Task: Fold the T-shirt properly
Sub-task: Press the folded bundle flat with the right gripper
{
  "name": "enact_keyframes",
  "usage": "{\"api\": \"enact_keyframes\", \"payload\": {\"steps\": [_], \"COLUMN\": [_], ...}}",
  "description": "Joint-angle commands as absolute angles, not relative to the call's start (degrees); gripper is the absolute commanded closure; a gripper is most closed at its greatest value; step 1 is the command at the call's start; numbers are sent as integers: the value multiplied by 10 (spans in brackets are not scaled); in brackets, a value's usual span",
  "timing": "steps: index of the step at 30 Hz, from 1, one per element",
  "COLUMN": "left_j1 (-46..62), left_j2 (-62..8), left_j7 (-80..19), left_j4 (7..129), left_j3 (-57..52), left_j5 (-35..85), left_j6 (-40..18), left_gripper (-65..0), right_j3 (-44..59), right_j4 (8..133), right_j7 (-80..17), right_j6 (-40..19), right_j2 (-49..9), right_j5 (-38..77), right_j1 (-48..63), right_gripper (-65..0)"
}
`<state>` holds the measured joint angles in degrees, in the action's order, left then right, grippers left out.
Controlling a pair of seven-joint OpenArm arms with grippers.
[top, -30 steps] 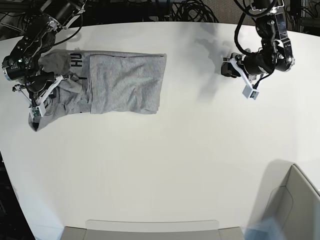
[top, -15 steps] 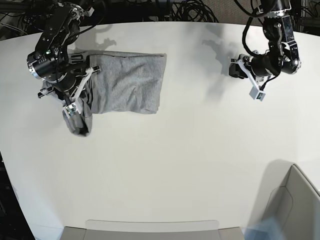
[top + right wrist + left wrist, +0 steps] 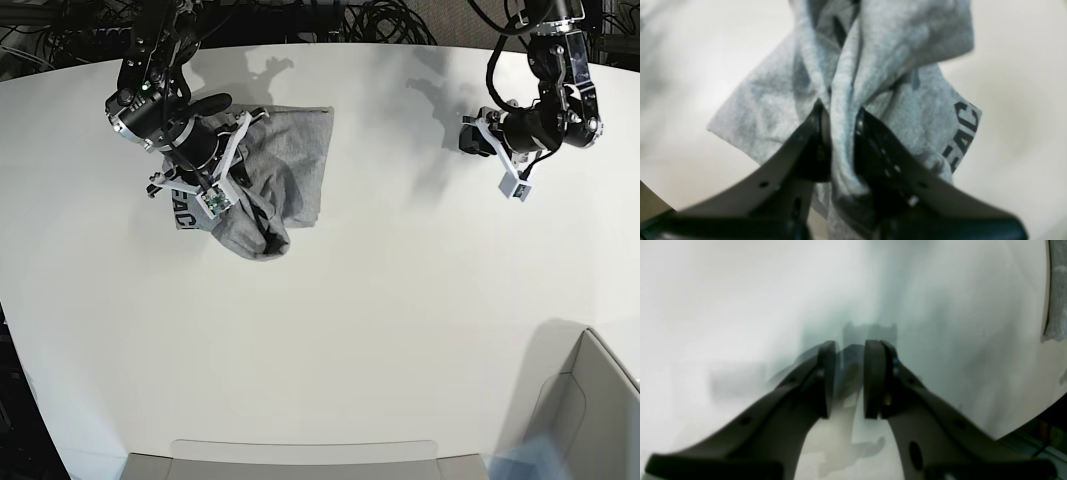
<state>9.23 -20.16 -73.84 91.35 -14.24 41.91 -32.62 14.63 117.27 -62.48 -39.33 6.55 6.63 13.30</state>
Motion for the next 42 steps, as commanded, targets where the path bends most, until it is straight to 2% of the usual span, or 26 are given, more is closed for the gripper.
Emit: {"api": "enact_keyframes", "payload": {"steps": [1,8,10,14,16,23,36,39,42], "left_j1": [87,87,87,87,87,87,87,87,87], "left_j2": [-209,-209,-209,-209,-209,-209,-209,-210,-210], "left_j7": [-736,-736,-736,-736,-736,-736,-735,-735,-735], "left_j4": [921,921,921,921,921,921,921,921,922], "left_j3": [-144,-144,-143,-143,-143,-143,-143,-145,-144], "left_j5": [424,424,424,424,424,424,424,424,424], "left_j6": [-328,-328,-328,-328,-328,-328,-328,-328,-328], "left_gripper": [-148,-148,-148,-149,-149,-149,-149,-149,-148], "right_j3": [134,31,7,-27,-28,-69,-260,-244,-187], "right_j4": [1180,1144,1138,1138,1140,1141,1162,1186,1186], "right_j7": [-589,-558,-559,-556,-556,-556,-555,-536,-502], "right_j6": [-400,-398,-346,-233,-224,-224,-222,-218,-188], "right_j2": [69,49,44,27,27,26,22,27,26], "right_j5": [84,83,83,85,85,87,87,86,85], "right_j1": [124,129,129,129,129,128,81,73,71], "right_gripper": [0,0,0,-118,-149,-193,-194,-189,-119]}}
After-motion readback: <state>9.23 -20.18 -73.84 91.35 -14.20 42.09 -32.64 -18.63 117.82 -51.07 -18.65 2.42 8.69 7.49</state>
